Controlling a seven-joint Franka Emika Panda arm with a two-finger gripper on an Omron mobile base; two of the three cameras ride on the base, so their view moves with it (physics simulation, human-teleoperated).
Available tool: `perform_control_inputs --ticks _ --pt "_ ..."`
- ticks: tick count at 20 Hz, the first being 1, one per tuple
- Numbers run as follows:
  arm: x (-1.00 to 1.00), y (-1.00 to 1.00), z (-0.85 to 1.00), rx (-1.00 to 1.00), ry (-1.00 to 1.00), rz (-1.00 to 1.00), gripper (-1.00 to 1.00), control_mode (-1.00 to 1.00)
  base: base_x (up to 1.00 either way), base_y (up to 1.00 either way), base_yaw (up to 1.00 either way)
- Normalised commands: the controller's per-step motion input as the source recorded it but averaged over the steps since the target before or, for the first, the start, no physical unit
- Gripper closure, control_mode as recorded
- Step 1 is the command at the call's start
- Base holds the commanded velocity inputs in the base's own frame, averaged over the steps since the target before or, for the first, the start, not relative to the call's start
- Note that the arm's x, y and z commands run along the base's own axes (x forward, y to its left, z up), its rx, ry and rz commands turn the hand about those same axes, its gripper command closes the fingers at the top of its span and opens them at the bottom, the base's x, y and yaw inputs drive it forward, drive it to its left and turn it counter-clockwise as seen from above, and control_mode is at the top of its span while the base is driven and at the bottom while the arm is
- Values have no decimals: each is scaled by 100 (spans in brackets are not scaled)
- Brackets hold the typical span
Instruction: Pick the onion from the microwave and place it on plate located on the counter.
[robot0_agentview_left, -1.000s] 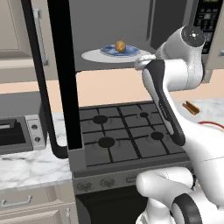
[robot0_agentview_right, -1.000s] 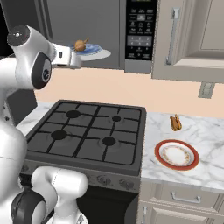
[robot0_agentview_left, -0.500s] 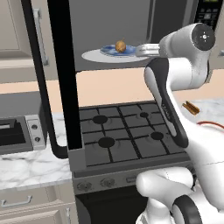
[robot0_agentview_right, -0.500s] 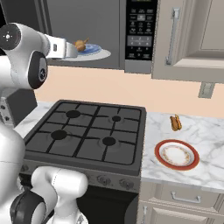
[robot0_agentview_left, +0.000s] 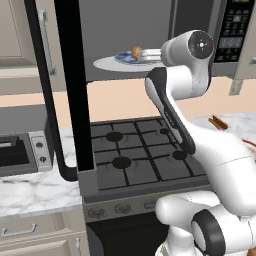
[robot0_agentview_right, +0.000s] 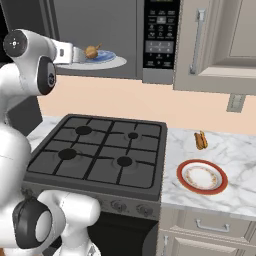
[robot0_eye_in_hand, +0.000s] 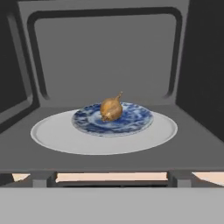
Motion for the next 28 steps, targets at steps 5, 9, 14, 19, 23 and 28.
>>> perform_control_inputs --ticks 5,9,14,19,23,28 --pt "54 4 0 0 6 0 -100 -100 0 0 0" --pt "73 0 -1 1 8 0 -100 -100 0 0 0" --pt "64 0 -9 0 9 0 -100 -100 0 0 0" --pt "44 3 -32 0 4 0 -100 -100 0 0 0" --pt "44 0 -10 0 0 0 -100 -100 0 0 0" --pt "63 0 -1 0 0 0 -100 -100 0 0 0"
